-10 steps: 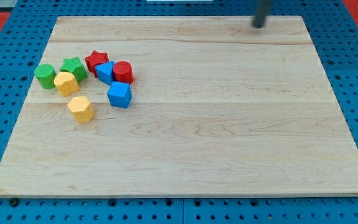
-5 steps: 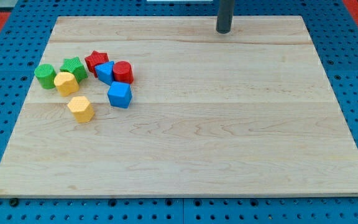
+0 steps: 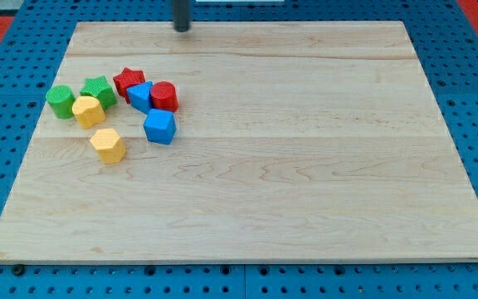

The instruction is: Separate red star and blue cube from group of blocks

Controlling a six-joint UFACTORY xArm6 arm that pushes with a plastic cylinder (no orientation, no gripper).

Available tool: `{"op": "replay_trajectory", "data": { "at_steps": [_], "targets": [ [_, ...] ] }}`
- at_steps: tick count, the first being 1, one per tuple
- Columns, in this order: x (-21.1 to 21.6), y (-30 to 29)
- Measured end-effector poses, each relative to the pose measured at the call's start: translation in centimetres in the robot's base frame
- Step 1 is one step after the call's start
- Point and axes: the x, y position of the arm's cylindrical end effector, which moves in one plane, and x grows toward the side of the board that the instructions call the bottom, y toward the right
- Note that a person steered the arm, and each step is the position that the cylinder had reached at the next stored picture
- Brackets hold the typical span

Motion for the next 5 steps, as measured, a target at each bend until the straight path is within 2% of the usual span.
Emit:
{"op": "replay_trajectory", "data": {
  "at_steps": [1, 2, 3, 4, 5],
  "targets": [
    [3.8, -1.9],
    [9.5, -4.2],
    [13.2, -3.9],
    [16.8, 0.1],
    [20.2, 0.6]
  ]
}}
